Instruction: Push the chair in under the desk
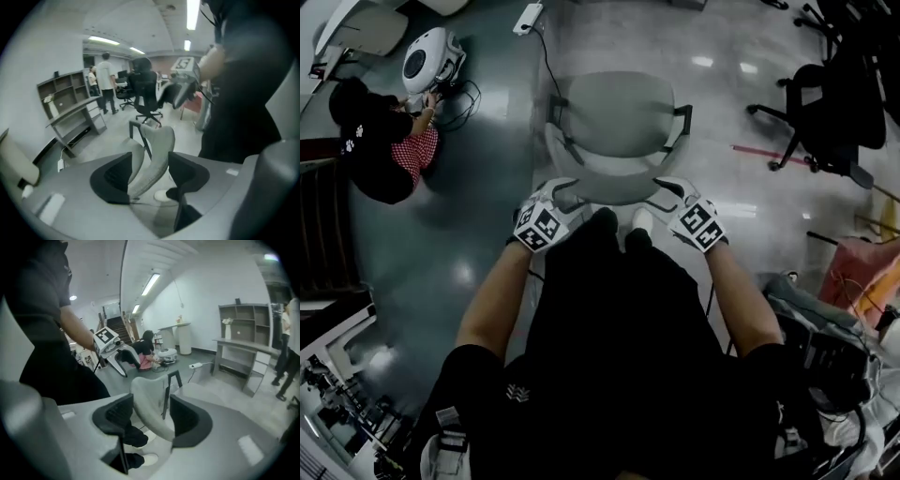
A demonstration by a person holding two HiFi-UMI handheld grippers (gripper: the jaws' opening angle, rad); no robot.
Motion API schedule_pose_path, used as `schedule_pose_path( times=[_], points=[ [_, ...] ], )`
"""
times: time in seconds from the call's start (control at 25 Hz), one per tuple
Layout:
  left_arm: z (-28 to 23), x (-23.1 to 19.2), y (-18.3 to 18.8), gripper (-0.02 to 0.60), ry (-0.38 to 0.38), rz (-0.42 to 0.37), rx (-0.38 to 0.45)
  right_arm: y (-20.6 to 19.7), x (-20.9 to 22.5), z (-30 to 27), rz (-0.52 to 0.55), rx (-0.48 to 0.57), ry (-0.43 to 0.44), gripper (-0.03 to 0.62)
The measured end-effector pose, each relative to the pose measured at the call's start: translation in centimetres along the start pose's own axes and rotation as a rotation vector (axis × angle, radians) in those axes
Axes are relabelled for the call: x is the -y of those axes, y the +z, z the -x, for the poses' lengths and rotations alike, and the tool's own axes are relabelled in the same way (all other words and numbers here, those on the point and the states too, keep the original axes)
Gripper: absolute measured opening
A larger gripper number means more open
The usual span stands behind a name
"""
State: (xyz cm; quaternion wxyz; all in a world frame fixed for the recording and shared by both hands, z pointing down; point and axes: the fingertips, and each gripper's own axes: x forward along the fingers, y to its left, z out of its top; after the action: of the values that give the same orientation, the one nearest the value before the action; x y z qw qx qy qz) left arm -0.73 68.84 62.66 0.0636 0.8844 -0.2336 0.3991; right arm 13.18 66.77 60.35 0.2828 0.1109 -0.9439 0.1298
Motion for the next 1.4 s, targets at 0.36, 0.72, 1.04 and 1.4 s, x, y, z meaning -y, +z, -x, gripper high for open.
schedule_pose_path(
  times=[0.36,0.72,1.04,1.4],
  points=[
    [-4.0,1.3,-6.0,0.330,-0.205,-0.250,-0.171,-5.2,-1.7,-7.0,0.222,-0.294,0.110,0.295],
    [-7.5,-0.5,-9.3,0.238,-0.189,-0.335,-0.315,-9.1,-0.3,-10.7,0.284,-0.556,0.015,0.285],
    [-8.8,-1.0,-9.8,0.166,-0.250,-0.348,-0.399,-10.0,0.4,-11.8,0.335,-0.663,-0.028,0.164],
    [-9.0,-6.3,-8.1,0.158,-0.242,-0.341,-0.392,-6.6,4.5,-12.6,0.312,-0.653,-0.095,0.164]
  ],
)
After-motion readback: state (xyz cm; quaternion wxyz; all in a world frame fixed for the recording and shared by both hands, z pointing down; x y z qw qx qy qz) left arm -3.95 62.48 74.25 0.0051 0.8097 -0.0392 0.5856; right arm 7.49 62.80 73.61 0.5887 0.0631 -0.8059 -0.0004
